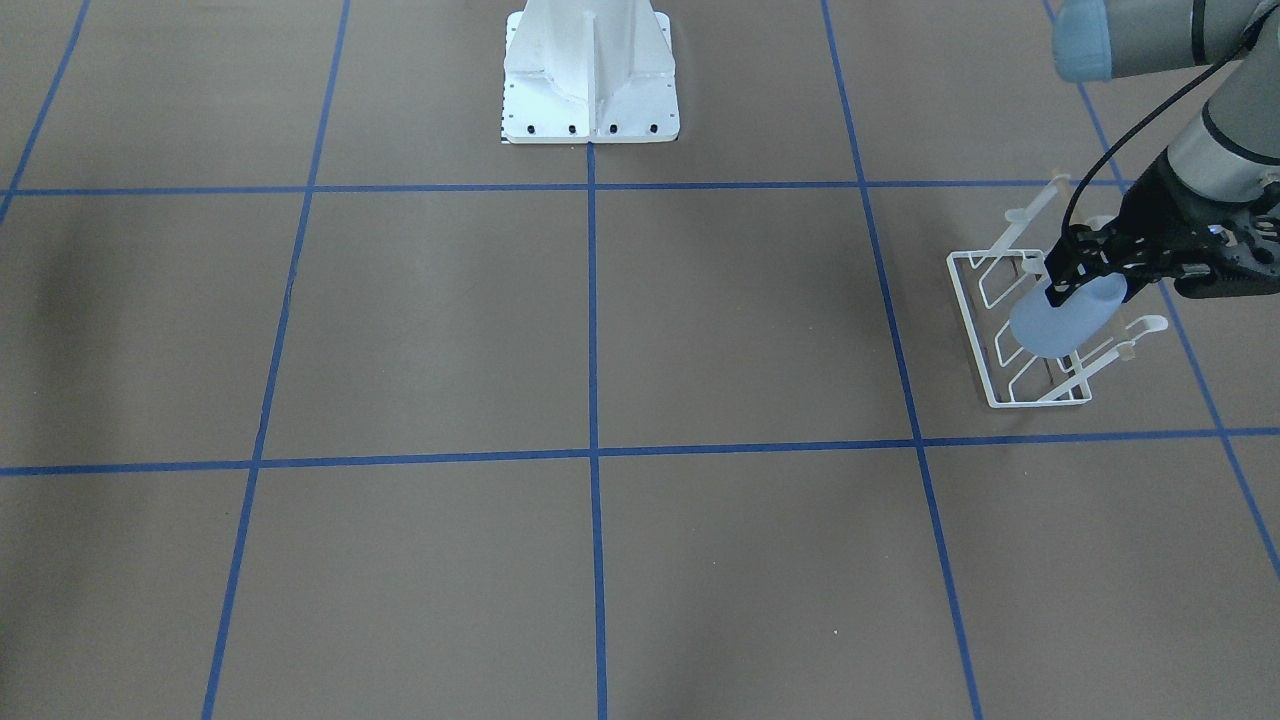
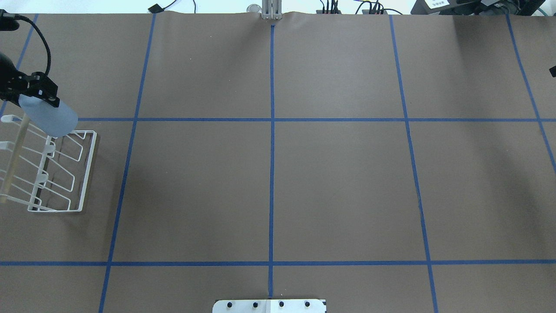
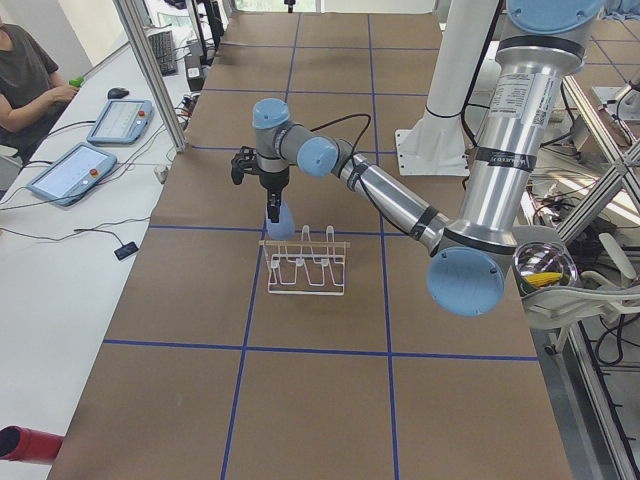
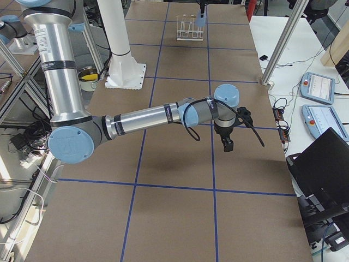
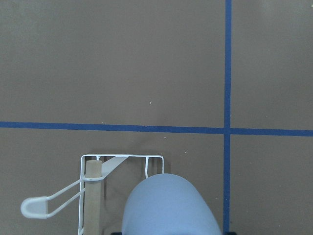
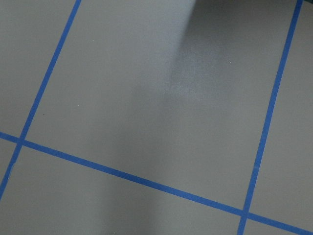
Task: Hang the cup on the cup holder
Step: 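Lower the cup onto the rack's hook with the left gripper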
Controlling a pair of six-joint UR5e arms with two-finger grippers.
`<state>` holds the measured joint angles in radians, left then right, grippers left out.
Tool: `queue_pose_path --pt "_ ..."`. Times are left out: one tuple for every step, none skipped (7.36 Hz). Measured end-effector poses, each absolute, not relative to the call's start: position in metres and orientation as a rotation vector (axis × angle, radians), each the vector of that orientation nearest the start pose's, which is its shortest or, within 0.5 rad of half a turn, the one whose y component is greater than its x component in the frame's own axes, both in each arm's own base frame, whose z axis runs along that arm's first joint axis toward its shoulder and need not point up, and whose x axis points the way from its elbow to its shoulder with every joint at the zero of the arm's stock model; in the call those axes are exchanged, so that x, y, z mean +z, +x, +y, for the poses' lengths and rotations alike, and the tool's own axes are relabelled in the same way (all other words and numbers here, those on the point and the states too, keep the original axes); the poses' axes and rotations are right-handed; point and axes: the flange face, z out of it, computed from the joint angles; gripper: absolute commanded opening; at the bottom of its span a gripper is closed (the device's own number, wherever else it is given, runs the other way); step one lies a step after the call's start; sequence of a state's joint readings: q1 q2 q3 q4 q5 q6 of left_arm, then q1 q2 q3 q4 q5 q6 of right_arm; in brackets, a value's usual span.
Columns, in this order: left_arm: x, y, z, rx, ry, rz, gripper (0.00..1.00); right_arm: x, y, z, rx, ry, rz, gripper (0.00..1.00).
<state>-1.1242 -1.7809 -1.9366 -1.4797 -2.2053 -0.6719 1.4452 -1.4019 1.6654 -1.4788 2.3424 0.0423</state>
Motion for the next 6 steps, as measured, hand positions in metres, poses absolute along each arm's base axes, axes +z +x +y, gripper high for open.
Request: queue_pose_path --pt "0.392 0.17 -0.523 -0.057 0.064 0.777 0.0 0.512 -0.008 -0.572 -0.215 0.273 -0.79 1.0" --pt "0.395 0.173 -0.524 -0.052 0.065 0.78 0.0 0.512 -0.008 -0.572 -0.215 0.272 -0.79 1.0" --pt "0.399 0.175 -0.526 -0.047 0.069 0.784 0.0 0.512 -0.008 -0.572 -0.215 0.272 -0.79 1.0" --pt "0.402 0.177 -0.527 -0.044 0.072 0.786 0.0 0.512 -0.008 -0.572 -0.215 0.272 -0.79 1.0" --pt "0.404 0.179 -0.526 -0.038 0.072 0.787 0.13 0.512 -0.008 -0.572 -0.215 0.272 -0.79 1.0" --pt "0.405 0.182 -0.525 -0.032 0.071 0.788 0.38 0.512 -0.008 -0.572 -0.215 0.272 -0.79 1.0"
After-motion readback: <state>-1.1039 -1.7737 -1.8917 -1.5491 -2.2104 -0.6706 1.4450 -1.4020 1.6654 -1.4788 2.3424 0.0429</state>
